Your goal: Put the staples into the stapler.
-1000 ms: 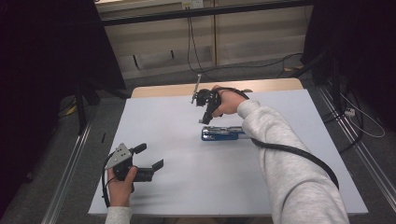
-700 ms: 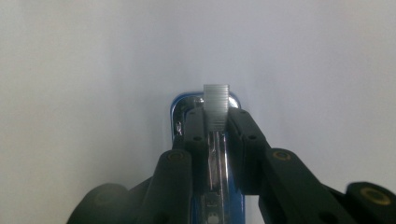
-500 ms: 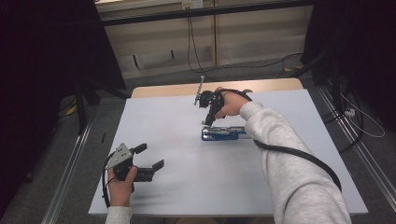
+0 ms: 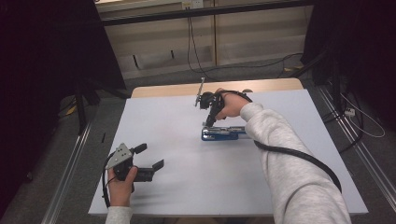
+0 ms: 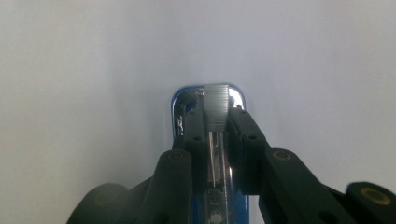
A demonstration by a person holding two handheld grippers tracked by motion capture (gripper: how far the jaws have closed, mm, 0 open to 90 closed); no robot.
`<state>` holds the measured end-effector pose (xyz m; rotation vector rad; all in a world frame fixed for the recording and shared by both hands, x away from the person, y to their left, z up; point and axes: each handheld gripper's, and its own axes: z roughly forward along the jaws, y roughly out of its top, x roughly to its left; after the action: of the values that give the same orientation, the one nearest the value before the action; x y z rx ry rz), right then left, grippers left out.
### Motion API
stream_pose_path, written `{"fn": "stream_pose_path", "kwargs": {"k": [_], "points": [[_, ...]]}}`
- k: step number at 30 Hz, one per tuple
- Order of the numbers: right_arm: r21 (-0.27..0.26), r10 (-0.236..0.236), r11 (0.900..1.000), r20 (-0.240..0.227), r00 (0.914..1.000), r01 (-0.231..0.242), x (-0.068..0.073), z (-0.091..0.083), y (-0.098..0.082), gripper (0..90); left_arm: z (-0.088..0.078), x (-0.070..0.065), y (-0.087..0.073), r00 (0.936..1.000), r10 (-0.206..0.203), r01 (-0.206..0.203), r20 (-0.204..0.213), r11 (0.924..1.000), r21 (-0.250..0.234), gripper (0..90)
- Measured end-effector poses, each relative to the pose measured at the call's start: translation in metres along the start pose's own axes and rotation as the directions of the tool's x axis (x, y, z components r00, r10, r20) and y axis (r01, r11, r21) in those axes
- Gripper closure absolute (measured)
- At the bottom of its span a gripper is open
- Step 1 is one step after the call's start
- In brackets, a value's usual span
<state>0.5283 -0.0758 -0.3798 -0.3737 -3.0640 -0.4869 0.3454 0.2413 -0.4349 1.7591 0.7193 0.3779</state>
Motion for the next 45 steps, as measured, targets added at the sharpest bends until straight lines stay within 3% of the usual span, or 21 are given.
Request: {"fn": "stream_pose_path", "kwargs": {"k": [45], "points": [[0.036, -0.012, 0.999, -0.005, 0.9999, 0.012, 0.001, 0.015, -0.005, 77.6, 0.001, 0.000, 0.000, 1.0000, -0.001, 0.001, -0.004, 1.0000, -0.004, 2.7]]}}
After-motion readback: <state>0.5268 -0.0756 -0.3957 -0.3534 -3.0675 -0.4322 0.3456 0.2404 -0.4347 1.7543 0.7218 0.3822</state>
